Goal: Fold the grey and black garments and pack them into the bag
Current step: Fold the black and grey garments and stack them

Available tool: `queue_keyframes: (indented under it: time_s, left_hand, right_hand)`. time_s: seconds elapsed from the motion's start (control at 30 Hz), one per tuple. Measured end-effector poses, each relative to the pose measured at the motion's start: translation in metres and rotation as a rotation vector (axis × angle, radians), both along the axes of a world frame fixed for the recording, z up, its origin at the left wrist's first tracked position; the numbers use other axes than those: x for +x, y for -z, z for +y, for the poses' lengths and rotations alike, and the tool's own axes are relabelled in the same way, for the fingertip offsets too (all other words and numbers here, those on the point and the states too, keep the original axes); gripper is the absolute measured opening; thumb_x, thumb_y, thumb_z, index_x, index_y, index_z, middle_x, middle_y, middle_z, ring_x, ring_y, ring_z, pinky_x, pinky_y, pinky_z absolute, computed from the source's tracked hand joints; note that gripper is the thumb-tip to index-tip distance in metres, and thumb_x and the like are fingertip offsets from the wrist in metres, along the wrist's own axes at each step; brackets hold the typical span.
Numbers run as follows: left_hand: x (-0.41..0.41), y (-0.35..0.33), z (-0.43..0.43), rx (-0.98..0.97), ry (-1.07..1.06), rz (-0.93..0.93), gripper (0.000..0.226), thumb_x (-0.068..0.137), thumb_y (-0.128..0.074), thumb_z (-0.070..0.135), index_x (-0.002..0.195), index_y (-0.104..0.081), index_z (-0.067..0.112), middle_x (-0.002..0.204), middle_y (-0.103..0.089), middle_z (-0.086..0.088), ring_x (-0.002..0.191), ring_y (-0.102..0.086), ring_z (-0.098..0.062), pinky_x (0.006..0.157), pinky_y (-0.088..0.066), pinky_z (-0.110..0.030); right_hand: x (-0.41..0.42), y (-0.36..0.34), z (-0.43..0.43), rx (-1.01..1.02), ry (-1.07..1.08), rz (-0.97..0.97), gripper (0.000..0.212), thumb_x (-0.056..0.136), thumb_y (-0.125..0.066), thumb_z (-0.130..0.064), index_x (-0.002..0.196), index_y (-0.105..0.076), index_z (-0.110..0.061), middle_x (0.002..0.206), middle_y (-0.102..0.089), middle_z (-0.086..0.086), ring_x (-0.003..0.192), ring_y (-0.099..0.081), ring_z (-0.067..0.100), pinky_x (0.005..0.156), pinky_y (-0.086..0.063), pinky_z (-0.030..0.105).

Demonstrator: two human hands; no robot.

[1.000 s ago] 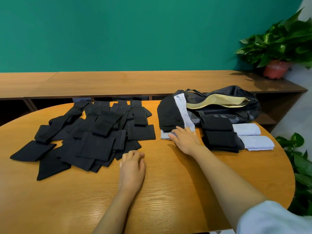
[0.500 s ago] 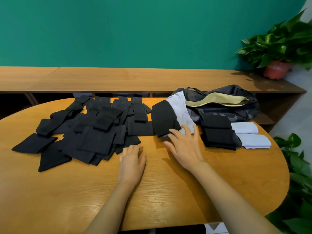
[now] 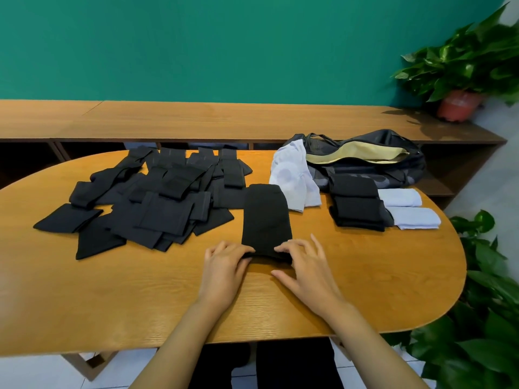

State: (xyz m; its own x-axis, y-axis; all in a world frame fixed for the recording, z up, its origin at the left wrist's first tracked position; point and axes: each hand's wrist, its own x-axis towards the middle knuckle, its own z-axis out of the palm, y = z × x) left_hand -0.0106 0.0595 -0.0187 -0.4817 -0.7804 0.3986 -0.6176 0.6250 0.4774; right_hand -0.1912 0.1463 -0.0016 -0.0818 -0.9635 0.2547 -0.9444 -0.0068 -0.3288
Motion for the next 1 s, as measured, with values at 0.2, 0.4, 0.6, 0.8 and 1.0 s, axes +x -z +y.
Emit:
queue_keyframes:
  time_s: [0.2,0.4,0.6,0.8,1.0]
  left_hand:
    - [0.01,0.003,0.013,0.085,-0.032,0.028,0.023,0.089,-0.068,0.024,0.111,-0.068,0.028,0.107,-0.065,0.016,0.104,-0.051,-0.005,0.084,-0.025,-0.024]
    - [0.008,0.002,0.01,0.137,-0.026,0.004,0.023,0.091,-0.064,0.016,0.112,-0.067,0.027,0.116,-0.06,0.016,0.112,-0.045,-0.006,0.089,-0.026,-0.022]
    - [0.01,0.007,0.009,0.157,-0.055,0.101,0.013,0.095,-0.06,0.024,0.106,-0.067,0.026,0.099,-0.064,0.016,0.093,-0.046,-0.001,0.081,-0.028,-0.022]
    - [0.011,0.007,0.009,0.194,-0.09,0.137,0.015,0.094,-0.061,0.027,0.108,-0.065,0.026,0.087,-0.06,0.012,0.088,-0.052,-0.01,0.081,-0.03,-0.02]
    - [0.009,0.003,0.011,0.258,-0.125,0.178,0.026,0.092,-0.063,0.029,0.117,-0.054,0.032,0.082,-0.059,0.011,0.085,-0.056,-0.01,0.083,-0.032,-0.02]
  right_hand:
    - [-0.001,0.013,0.0,-0.074,0.015,-0.02,0.03,0.094,-0.061,-0.022,0.122,-0.062,-0.03,0.121,-0.063,-0.015,0.12,-0.05,0.005,0.116,-0.012,0.03]
    - [-0.001,0.014,0.0,-0.136,0.05,-0.107,0.023,0.093,-0.064,-0.018,0.115,-0.067,-0.022,0.116,-0.066,-0.007,0.114,-0.056,0.008,0.114,-0.027,0.033]
    - [-0.005,0.018,-0.003,-0.188,0.17,-0.136,0.016,0.093,-0.062,-0.032,0.102,-0.069,-0.021,0.096,-0.063,-0.012,0.098,-0.054,0.008,0.105,-0.038,0.043]
    - [-0.007,0.018,-0.004,-0.14,0.233,-0.248,0.028,0.092,-0.062,-0.036,0.117,-0.064,-0.024,0.084,-0.057,-0.017,0.091,-0.053,0.003,0.115,-0.022,0.037]
    - [-0.005,0.014,-0.002,-0.15,0.245,-0.31,0.028,0.089,-0.068,-0.034,0.108,-0.047,-0.034,0.072,-0.058,-0.013,0.084,-0.057,0.002,0.114,-0.023,0.035]
